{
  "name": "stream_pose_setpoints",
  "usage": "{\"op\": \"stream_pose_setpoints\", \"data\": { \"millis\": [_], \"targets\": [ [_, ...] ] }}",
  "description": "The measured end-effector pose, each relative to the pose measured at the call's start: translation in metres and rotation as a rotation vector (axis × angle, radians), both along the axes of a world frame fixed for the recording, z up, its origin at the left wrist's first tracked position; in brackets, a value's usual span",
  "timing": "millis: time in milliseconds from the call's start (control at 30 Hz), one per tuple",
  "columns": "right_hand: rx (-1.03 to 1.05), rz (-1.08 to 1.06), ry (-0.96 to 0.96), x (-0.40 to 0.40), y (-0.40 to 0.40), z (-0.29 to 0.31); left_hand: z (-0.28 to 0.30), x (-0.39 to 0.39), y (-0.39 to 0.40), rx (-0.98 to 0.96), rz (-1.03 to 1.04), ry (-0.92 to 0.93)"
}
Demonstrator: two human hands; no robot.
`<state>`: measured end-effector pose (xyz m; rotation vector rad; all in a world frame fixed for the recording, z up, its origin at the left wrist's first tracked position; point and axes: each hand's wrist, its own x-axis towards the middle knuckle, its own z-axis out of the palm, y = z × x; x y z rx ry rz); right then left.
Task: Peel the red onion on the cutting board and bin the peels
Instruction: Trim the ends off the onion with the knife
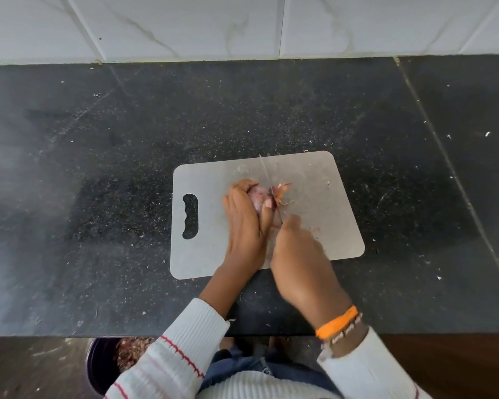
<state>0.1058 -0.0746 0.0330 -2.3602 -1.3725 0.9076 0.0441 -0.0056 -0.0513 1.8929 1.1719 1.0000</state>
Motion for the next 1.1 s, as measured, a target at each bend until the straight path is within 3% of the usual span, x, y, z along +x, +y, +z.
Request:
{"op": "stream_pose_setpoints", "data": {
  "millis": [200,367,500,667,900,1100],
  "targets": [
    [-0.031,0.057,-0.060,0.002,-0.005,-0.002,-0.001,0.003,0.006,-0.014,0.014,-0.006],
    [0.003,-0.016,0.013,0.006,0.013,-0.004,-0.002,0.005,0.004,0.025,-0.007,0.009],
    [-0.047,0.027,-0.034,0.003,0.001,-0.008,-0.001,0.004,0.008,-0.058,0.036,-0.054],
    [-0.009,-0.029,0.076,0.010,0.020,-0.020,-0.002,0.004,0.004,-0.018,0.022,-0.023],
    [0.032,-0.107,-0.017,0.005,0.018,-0.034,-0.001,0.004,0.001,-0.018,0.012,-0.016],
    [-0.023,-0.055,-0.257,0.020,0.004,-0.045,-0.002,-0.004,-0.004,-0.036,0.025,-0.005]
  ]
}}
